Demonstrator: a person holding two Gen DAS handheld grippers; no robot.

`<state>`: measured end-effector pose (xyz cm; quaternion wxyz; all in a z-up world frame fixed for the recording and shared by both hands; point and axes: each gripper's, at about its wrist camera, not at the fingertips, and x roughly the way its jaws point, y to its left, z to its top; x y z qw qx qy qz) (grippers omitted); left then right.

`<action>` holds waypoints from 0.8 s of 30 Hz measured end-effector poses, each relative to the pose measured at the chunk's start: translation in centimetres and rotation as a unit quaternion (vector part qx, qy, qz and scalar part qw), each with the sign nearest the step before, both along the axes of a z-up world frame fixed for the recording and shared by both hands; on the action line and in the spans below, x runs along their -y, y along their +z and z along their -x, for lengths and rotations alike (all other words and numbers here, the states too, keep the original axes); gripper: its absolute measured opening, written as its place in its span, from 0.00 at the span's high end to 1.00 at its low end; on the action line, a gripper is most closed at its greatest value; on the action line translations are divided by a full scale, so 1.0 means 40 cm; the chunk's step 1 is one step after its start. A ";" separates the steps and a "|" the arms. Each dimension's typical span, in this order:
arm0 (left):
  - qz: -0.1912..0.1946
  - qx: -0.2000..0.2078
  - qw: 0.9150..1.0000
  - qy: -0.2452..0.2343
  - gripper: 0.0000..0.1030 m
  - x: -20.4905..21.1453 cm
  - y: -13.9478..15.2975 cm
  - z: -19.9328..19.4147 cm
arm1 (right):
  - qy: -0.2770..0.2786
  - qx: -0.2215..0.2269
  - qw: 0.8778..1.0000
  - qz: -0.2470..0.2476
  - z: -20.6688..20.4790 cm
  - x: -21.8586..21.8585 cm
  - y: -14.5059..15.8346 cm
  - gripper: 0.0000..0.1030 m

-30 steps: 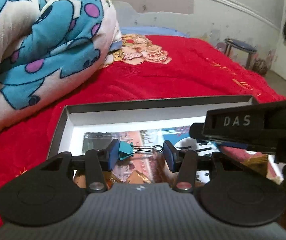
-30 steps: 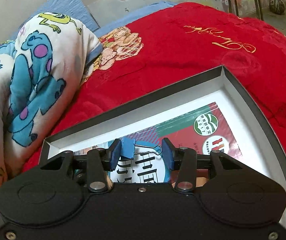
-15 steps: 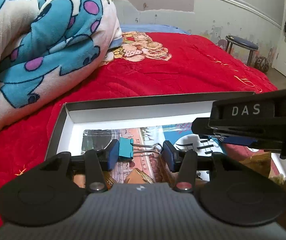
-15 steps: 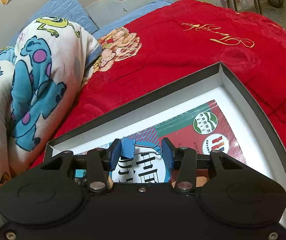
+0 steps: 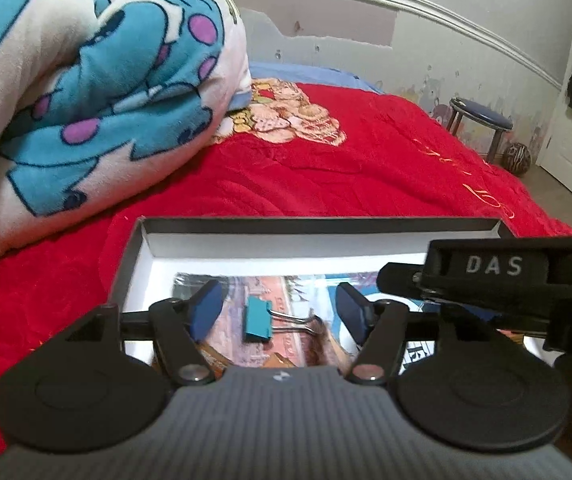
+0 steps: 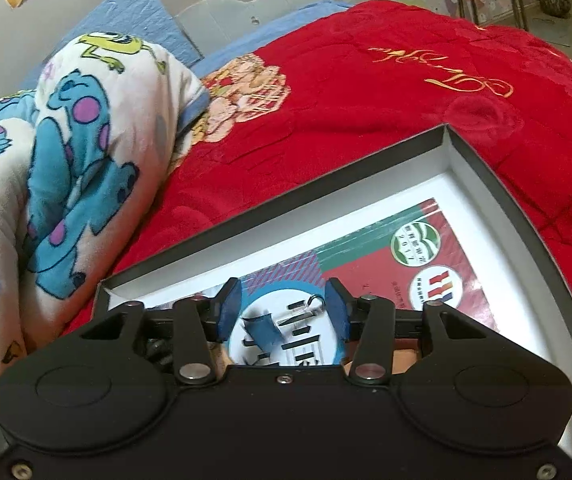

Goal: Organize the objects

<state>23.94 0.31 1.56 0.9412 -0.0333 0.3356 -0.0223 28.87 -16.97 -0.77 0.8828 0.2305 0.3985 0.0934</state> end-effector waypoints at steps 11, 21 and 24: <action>0.001 0.059 0.998 0.019 0.18 -0.054 0.176 0.092 | -0.011 0.087 0.996 -0.012 0.126 0.037 0.188 0.46; -0.009 0.178 0.984 0.019 0.15 -0.031 0.453 0.286 | -0.008 0.164 0.986 0.034 0.336 0.098 0.446 0.43; 0.005 0.195 0.981 0.016 0.13 -0.039 0.502 0.352 | -0.017 0.187 0.981 0.047 0.415 0.120 0.504 0.41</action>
